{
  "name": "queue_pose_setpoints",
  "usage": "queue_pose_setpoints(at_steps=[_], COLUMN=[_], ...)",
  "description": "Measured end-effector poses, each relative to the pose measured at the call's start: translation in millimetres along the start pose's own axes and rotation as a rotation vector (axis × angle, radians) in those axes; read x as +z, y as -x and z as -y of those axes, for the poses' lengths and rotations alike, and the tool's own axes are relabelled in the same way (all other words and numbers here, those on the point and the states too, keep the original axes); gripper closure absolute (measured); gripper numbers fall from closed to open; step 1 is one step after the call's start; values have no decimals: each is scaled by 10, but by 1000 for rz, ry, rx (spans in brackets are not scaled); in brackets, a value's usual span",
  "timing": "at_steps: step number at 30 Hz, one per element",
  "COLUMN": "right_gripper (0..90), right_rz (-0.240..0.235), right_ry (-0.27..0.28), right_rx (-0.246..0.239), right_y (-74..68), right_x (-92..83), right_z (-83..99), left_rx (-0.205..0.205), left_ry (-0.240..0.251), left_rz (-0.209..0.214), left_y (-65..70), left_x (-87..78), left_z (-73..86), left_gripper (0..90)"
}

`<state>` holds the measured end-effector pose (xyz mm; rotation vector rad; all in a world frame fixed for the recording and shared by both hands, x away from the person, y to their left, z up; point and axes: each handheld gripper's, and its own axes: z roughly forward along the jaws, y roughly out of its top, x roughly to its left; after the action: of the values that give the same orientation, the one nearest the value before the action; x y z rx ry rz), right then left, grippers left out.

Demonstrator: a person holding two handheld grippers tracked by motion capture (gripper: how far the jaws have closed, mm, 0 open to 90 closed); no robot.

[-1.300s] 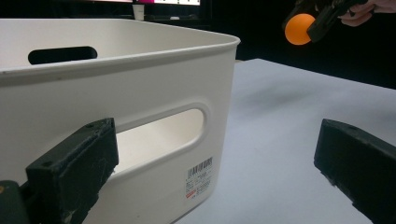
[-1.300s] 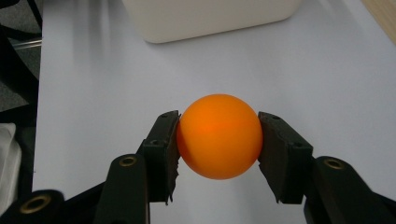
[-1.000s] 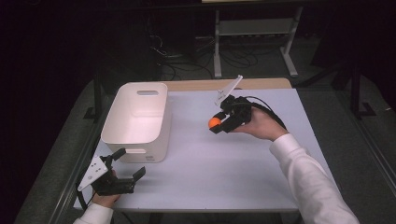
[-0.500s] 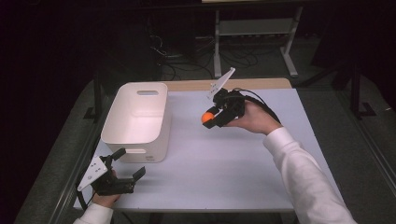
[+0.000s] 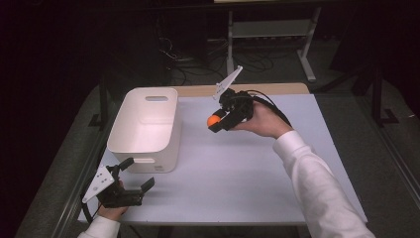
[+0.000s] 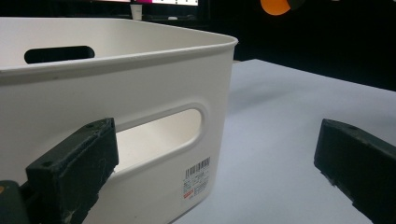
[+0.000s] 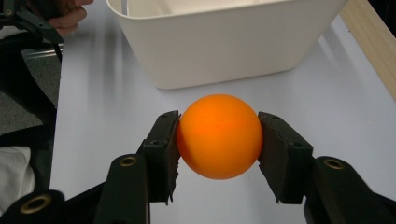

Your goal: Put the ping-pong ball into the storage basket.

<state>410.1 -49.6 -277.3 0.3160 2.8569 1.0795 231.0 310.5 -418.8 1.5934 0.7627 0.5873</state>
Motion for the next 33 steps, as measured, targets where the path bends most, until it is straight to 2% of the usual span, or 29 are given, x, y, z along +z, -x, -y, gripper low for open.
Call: queue_pose_setpoints(at_steps=[5,6,33], right_gripper=[494,494,494], right_rz=[-8,-5,-52], right_ry=[-3,3,0], right_rx=[-2,-6,-48], right_y=[1,4,-31], right_x=[16,17,155], right_z=[-68,-83,-420], left_rx=[-13,6,5], left_ry=[8,-8,-3], left_rz=[-1,-2,1], left_y=[9,-4,-5], left_x=[6,-6,-6], left_z=[0,-2,-1], left_gripper=[0,0,0])
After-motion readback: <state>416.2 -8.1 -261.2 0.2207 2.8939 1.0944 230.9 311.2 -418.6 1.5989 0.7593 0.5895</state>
